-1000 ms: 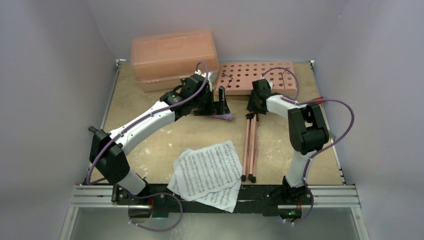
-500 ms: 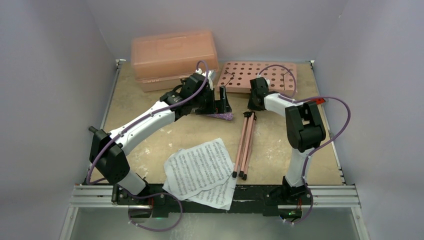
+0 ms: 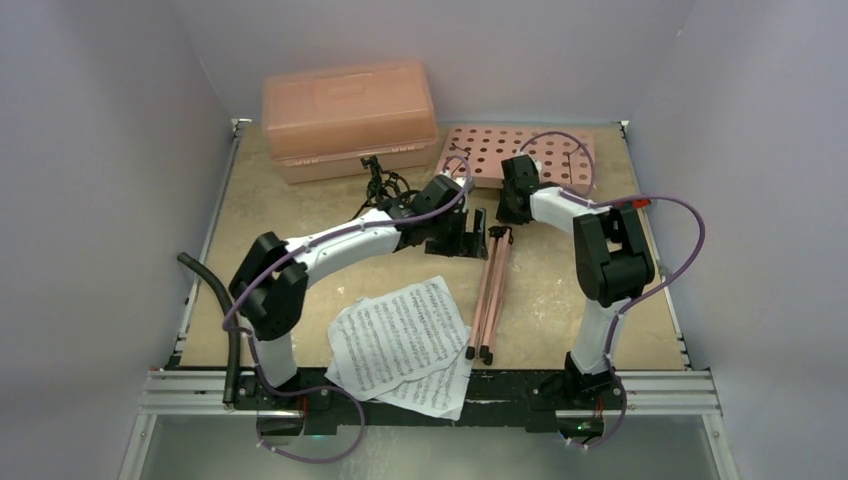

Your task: Set up the instrument practice props

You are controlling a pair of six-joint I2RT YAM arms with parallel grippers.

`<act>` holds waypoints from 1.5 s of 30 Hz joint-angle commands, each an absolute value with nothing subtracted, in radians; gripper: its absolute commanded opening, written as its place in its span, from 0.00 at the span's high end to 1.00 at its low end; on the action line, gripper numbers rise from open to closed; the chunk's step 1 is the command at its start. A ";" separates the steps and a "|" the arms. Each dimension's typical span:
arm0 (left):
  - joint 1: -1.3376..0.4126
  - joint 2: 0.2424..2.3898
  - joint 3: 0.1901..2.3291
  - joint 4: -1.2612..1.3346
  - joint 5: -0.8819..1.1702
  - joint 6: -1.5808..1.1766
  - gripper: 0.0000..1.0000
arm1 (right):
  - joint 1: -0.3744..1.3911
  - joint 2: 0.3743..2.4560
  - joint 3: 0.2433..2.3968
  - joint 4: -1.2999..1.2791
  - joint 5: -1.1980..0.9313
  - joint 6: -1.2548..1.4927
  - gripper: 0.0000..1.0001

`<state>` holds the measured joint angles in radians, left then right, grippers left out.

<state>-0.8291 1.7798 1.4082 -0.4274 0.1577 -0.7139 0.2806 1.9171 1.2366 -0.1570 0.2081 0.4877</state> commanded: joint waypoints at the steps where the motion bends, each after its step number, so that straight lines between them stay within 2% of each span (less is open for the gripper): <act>1: -0.877 1.865 1.492 -0.408 0.167 -0.684 0.19 | 0.282 1.787 1.269 -0.132 0.209 0.535 1.00; 10: -0.984 2.083 1.739 -0.532 0.127 -0.619 0.37 | 0.281 1.766 1.283 -0.168 0.213 0.578 1.00; 19: -0.998 2.100 1.770 -0.613 0.005 -0.603 0.53 | 0.278 1.757 1.302 -0.189 0.219 0.590 1.00; 22: -0.998 2.073 1.740 -0.600 -0.025 -0.607 0.54 | 0.276 1.747 1.302 -0.189 0.216 0.588 1.00; 28: -0.994 1.949 1.586 -0.426 0.041 -0.617 0.35 | 0.272 1.707 1.269 -0.153 0.184 0.567 1.00; 33: -0.978 1.833 1.445 -0.260 0.098 -0.627 0.31 | 0.273 1.663 1.267 -0.135 0.124 0.516 1.00; 39: -0.947 1.714 1.201 0.067 0.199 -0.637 0.32 | 0.272 1.544 1.210 -0.068 0.102 0.502 1.00; 45: -0.943 1.729 1.196 0.123 0.269 -0.637 0.40 | 0.272 1.450 1.174 -0.035 0.114 0.535 1.00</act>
